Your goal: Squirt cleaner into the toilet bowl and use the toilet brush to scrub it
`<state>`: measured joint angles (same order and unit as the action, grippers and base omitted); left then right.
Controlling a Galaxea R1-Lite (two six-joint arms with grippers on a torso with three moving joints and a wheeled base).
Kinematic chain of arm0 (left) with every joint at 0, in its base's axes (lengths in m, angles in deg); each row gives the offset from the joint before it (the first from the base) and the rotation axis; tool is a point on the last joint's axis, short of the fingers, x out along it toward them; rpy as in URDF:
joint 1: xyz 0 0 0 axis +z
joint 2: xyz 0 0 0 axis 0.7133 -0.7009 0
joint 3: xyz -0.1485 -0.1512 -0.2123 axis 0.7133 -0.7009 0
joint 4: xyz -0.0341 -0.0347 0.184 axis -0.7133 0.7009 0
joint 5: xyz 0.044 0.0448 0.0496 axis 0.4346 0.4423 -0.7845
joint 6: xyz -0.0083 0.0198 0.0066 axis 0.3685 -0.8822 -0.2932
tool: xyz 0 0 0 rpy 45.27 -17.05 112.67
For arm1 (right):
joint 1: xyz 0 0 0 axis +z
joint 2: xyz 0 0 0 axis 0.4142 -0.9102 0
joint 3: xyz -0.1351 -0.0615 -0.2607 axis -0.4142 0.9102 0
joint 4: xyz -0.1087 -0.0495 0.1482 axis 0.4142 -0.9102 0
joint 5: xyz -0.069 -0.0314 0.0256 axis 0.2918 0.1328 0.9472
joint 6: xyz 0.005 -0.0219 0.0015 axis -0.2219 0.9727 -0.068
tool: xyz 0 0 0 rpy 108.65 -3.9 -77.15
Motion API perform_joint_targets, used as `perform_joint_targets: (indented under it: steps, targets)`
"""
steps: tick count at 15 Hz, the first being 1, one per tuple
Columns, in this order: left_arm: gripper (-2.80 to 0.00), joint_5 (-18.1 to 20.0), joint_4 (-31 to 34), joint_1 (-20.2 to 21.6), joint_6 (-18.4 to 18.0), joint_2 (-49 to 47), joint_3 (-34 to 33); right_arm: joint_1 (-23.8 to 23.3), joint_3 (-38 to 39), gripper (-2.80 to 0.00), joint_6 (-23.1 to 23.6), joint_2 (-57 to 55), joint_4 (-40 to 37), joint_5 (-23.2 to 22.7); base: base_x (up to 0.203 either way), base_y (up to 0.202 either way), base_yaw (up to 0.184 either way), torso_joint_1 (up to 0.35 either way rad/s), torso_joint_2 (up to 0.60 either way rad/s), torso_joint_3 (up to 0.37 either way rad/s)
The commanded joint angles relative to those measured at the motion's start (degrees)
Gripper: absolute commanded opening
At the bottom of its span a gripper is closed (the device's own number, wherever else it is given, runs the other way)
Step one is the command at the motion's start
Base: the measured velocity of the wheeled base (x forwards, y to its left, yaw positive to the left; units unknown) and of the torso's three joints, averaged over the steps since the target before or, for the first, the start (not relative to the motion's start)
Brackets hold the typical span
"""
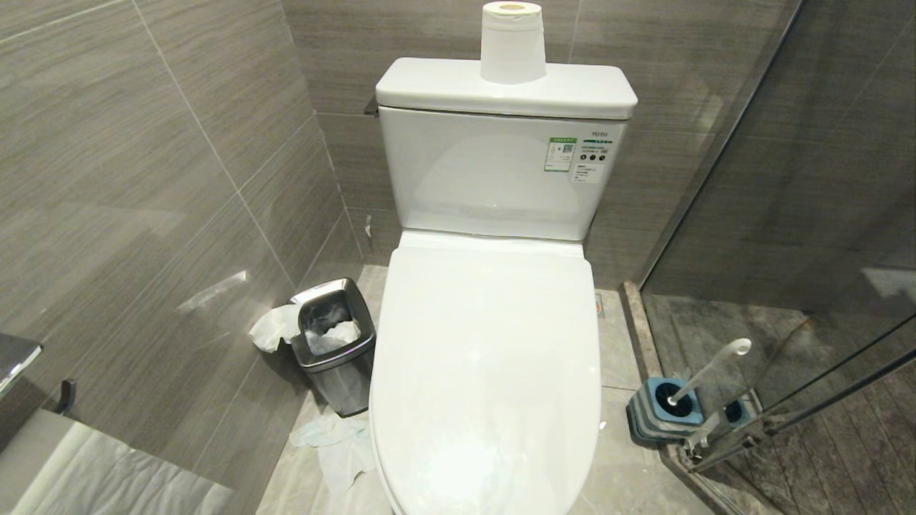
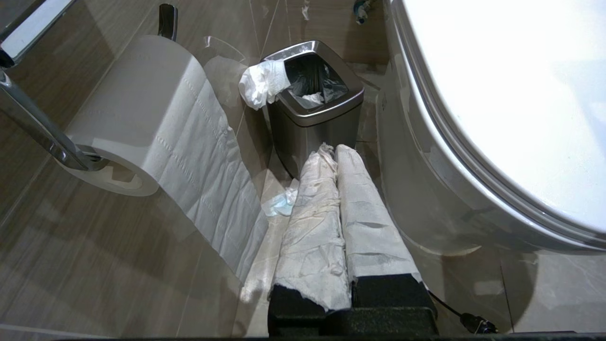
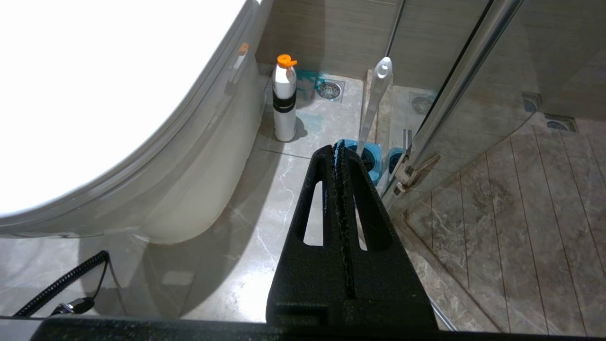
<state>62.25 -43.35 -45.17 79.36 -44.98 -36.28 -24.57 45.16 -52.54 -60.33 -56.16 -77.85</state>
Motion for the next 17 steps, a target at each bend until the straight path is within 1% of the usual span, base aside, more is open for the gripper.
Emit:
perform_joint_targets:
  steps: [1, 6, 9, 17]
  targets:
    - [-2.8, 0.06, -0.02, 0.02, -0.02, -0.07, -0.01, 0.01, 0.09, -2.8, 0.02, 0.09, 0.0, 0.0, 0.0, 0.0, 0.0, 0.0, 0.0, 0.0]
    - [-2.8, 0.06, -0.02, 0.02, -0.02, -0.07, -0.01, 0.01, 0.09, -2.8, 0.02, 0.03, 0.0, 0.01, 0.0, 0.0, 0.0, 0.0, 0.0, 0.0]
    - [-2.8, 0.06, -0.02, 0.02, -0.02, -0.07, -0.01, 0.01, 0.06, -2.8, -2.59, 0.03, 0.14, 0.97, 0.0, 0.0, 0.0, 0.0, 0.0, 0.0]
    - [-2.8, 0.06, -0.02, 0.02, -0.02, -0.07, -0.01, 0.01, 0.09, -2.8, -3.76, 0.09, 0.18, 1.94, 0.0, 0.0, 0.0, 0.0, 0.0, 0.0]
